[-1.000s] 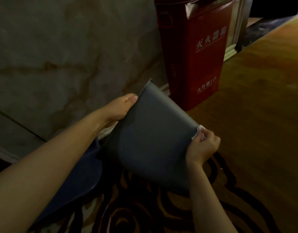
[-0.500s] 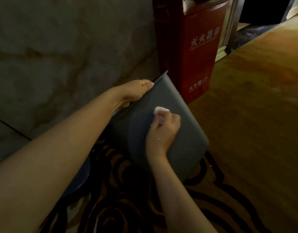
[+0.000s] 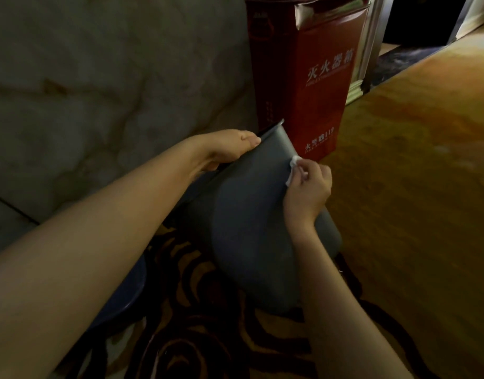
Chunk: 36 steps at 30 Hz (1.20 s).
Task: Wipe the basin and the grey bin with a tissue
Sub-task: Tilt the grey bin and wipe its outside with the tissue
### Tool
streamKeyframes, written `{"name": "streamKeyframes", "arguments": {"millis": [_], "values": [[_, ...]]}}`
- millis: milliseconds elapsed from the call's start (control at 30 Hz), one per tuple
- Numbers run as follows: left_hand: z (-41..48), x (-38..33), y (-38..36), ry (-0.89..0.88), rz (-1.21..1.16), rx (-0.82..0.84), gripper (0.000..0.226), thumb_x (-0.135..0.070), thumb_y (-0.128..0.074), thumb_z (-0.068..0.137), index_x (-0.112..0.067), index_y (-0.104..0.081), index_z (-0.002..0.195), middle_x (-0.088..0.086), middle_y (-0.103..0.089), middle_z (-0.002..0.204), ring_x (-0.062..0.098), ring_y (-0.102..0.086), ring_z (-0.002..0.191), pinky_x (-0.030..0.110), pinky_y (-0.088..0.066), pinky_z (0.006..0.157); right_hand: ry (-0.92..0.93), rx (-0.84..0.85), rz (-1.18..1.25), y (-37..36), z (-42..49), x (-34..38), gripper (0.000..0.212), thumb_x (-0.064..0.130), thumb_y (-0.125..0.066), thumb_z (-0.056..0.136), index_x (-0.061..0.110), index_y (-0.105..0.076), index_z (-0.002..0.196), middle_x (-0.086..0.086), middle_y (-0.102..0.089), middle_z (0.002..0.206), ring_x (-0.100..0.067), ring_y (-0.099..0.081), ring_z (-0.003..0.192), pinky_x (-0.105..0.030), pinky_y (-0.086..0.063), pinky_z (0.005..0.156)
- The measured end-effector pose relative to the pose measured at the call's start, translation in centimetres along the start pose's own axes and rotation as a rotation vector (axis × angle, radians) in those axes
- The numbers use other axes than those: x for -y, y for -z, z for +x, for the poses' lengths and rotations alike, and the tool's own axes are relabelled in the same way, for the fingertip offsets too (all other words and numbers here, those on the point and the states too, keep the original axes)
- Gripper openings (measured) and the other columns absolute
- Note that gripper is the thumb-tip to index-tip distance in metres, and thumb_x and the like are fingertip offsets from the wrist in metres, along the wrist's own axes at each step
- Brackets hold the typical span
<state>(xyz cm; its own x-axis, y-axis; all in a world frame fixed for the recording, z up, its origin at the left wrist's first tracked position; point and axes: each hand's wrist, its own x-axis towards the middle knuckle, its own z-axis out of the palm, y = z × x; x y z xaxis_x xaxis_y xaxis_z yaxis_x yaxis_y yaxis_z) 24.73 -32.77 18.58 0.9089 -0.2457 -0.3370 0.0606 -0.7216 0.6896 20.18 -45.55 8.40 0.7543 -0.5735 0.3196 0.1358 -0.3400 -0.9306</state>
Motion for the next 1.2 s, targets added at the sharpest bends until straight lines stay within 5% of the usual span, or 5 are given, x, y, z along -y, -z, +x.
{"name": "streamKeyframes", "arguments": {"millis": [267,400,567,833,1200], "values": [[-0.6,1.0,1.5,0.078,-0.099,-0.01,0.028,-0.029,-0.032,0.098,-0.022,-0.056,0.084,0.001,-0.061,0.077,0.003,-0.063,0.054,0.015,-0.049,0.046,0.378,0.309,0.089,-2.9,-6.4,4.0,0.012,0.002,-0.06,0.082,0.009,-0.068,0.089,-0.009,-0.059,0.093,-0.021,-0.049,0.087,-0.024,-0.038,0.075],[-0.8,0.9,2.2,0.122,-0.056,0.041,0.029,-0.032,-0.032,0.098,-0.026,-0.059,0.088,0.0,-0.063,0.091,0.014,-0.06,0.083,0.029,-0.051,0.072,0.485,0.36,0.125,-3.3,-11.2,3.7,0.013,-0.003,-0.06,0.082,0.007,-0.068,0.086,-0.012,-0.06,0.084,-0.026,-0.049,0.078,-0.039,-0.045,0.069],[-1.5,0.6,2.4,0.132,-0.013,0.079,0.029,-0.033,-0.032,0.097,-0.028,-0.058,0.087,-0.001,-0.062,0.088,0.014,-0.059,0.077,0.028,-0.051,0.066,0.615,0.405,0.034,-3.0,-11.5,3.3,0.014,0.0,-0.06,0.08,0.008,-0.068,0.087,-0.011,-0.062,0.085,-0.026,-0.053,0.076,-0.038,-0.046,0.067],[-2.7,1.2,2.5,0.041,0.095,0.061,0.028,-0.031,-0.03,0.098,-0.027,-0.053,0.083,-0.004,-0.058,0.084,0.01,-0.058,0.075,0.025,-0.049,0.064,0.114,0.055,-0.065,-0.6,-1.9,1.8,0.013,0.009,-0.055,0.089,0.013,-0.064,0.098,-0.007,-0.057,0.101,-0.016,-0.05,0.093,-0.018,-0.037,0.073],[-4.2,4.6,4.0,-0.046,0.025,0.131,0.021,-0.036,-0.042,0.092,-0.037,-0.06,0.101,-0.019,-0.068,0.096,-0.001,-0.063,0.09,0.022,-0.05,0.079,-0.297,0.306,-0.016,3.0,0.5,-0.1,0.017,0.02,-0.055,0.091,0.015,-0.064,0.105,0.004,-0.061,0.094,-0.004,-0.053,0.078,-0.015,-0.037,0.06]]}}
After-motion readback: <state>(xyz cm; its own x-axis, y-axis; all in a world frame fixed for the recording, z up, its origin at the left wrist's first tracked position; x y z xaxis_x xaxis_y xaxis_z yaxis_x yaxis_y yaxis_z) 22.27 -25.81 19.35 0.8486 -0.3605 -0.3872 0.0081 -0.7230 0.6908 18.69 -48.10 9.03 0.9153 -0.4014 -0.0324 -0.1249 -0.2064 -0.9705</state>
